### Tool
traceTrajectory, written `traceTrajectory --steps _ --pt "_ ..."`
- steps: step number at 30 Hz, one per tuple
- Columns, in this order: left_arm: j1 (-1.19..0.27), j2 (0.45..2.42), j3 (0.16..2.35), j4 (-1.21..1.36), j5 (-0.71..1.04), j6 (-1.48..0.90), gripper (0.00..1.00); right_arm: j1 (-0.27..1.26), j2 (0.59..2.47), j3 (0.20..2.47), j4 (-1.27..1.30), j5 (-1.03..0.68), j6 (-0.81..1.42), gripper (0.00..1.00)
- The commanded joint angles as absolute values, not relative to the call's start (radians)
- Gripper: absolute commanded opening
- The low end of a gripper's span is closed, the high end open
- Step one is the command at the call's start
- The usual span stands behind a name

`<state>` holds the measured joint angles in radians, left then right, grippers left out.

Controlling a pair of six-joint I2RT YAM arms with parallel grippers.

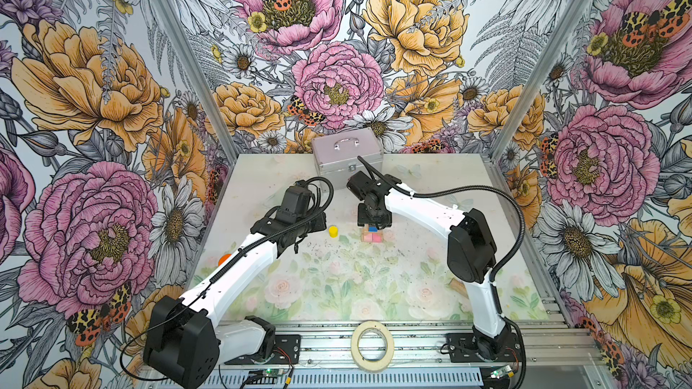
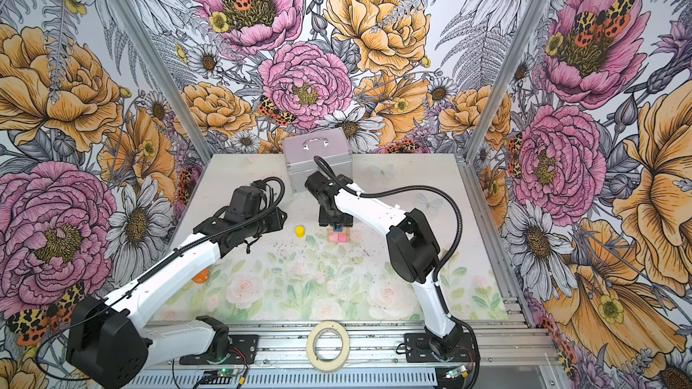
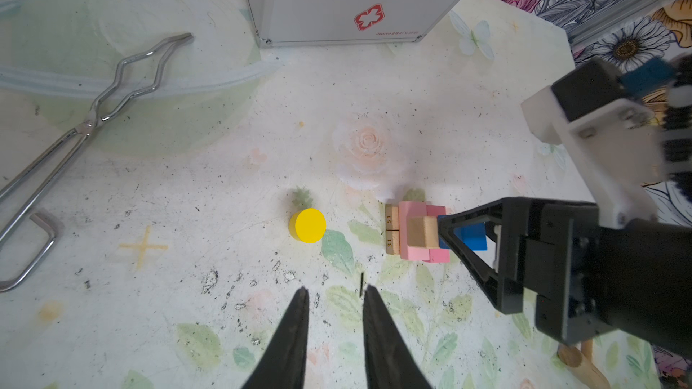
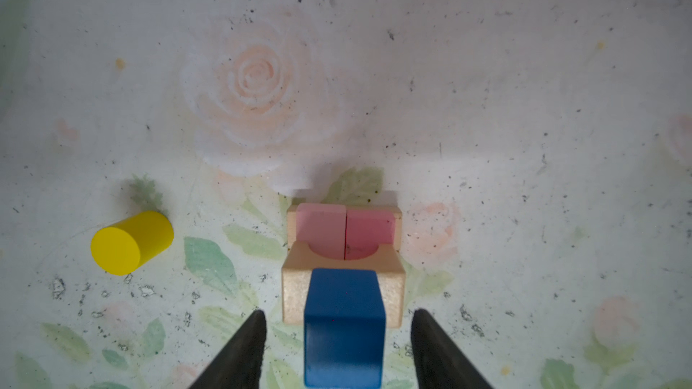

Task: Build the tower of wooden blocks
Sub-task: 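Open the right gripper to release the blue cube on the arch block, then raise the right gripper away while the left gripper moves over the yellow cylinder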

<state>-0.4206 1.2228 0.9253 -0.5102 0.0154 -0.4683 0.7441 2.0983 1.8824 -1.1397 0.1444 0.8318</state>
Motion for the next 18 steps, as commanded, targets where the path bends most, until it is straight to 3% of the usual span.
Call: traceTrajectory --steps 1,10,18 --pt "-0.415 1.229 0.923 -0.492 -0.012 -0.461 0.28 0.733 1.996 1.888 -1.134 0.193 0.805 0.66" --pt "-0.405 1.281 0.930 -0.496 -0.005 -0.465 0.32 0.716 1.857 1.773 -1.094 0.307 0.739 0.75" --pt "-0.411 1.335 0.980 -0.530 0.002 -0.489 0.32 0.645 1.599 1.465 -0.846 0.299 0.721 0.81"
